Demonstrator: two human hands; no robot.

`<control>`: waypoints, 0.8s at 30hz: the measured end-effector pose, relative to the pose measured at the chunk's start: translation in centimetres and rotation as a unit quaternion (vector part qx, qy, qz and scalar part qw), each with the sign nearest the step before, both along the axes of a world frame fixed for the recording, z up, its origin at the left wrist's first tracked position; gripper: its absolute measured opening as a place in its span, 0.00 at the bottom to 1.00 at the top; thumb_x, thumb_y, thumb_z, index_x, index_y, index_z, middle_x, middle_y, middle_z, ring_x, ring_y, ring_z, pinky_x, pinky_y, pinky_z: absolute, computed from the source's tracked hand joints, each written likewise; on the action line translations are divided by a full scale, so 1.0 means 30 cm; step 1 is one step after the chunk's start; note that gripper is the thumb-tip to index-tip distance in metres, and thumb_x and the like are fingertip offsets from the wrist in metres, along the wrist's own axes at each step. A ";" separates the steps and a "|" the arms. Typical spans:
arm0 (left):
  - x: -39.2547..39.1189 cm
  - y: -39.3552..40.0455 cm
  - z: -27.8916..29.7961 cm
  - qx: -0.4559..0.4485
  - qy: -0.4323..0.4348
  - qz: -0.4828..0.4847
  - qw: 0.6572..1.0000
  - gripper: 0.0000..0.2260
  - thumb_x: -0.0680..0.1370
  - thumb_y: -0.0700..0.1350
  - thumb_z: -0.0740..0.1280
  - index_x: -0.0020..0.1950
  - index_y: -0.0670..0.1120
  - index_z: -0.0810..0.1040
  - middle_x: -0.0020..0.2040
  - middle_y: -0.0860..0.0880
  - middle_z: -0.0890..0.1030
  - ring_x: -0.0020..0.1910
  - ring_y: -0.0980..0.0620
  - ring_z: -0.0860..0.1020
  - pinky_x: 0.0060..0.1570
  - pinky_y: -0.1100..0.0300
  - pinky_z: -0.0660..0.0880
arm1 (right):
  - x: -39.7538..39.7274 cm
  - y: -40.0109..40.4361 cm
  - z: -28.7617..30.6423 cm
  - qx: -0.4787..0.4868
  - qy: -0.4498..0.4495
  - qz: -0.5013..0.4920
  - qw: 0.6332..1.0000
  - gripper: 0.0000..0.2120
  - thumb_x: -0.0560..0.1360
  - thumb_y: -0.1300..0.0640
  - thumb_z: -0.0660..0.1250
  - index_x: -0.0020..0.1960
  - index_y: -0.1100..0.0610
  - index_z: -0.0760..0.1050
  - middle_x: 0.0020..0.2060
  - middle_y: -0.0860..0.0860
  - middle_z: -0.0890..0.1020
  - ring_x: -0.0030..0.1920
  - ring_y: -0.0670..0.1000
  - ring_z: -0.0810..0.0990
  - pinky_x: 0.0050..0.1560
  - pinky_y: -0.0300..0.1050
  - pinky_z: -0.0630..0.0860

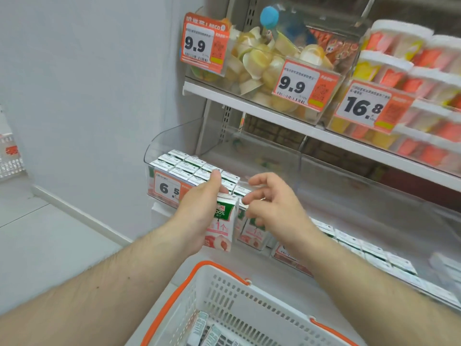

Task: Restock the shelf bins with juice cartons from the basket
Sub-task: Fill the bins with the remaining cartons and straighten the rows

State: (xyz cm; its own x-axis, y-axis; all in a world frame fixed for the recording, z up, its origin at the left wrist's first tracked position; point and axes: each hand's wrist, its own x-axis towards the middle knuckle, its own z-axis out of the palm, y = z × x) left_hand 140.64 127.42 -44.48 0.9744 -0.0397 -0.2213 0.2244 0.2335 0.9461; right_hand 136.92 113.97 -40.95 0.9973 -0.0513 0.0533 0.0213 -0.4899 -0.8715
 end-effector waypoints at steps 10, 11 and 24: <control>-0.057 -0.024 0.022 0.024 -0.158 -0.050 0.986 0.20 0.82 0.58 0.56 0.41 0.47 0.79 0.37 0.50 0.82 0.36 0.56 0.80 0.39 0.59 0.74 | -0.084 -0.019 -0.044 -0.117 -0.066 0.007 0.991 0.20 0.70 0.58 0.76 0.57 0.44 0.76 0.43 0.46 0.84 0.41 0.47 0.82 0.46 0.48 0.80; -0.045 -0.016 0.021 0.022 -0.163 -0.051 0.985 0.20 0.82 0.58 0.55 0.42 0.48 0.80 0.40 0.50 0.83 0.40 0.53 0.80 0.44 0.57 0.75 | -0.083 -0.031 -0.035 -0.099 -0.067 -0.004 0.993 0.16 0.69 0.61 0.76 0.52 0.46 0.77 0.42 0.47 0.85 0.41 0.48 0.83 0.47 0.52 0.81; 0.090 0.019 -0.124 0.088 0.070 -0.045 0.993 0.17 0.79 0.58 0.64 0.50 0.44 0.80 0.48 0.48 0.83 0.50 0.49 0.79 0.54 0.51 0.72 | 0.372 -0.062 0.134 -0.268 0.070 -0.065 0.959 0.17 0.76 0.59 0.63 0.63 0.58 0.64 0.47 0.57 0.76 0.44 0.55 0.79 0.38 0.51 0.80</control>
State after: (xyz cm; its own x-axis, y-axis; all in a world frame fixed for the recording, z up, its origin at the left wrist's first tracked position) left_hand 143.34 127.98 -48.21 0.9283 -0.0730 -0.3646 0.3680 0.0402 0.9289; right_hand 148.09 112.10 -36.93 0.9836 -0.1783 -0.0263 -0.1686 -0.8583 -0.4846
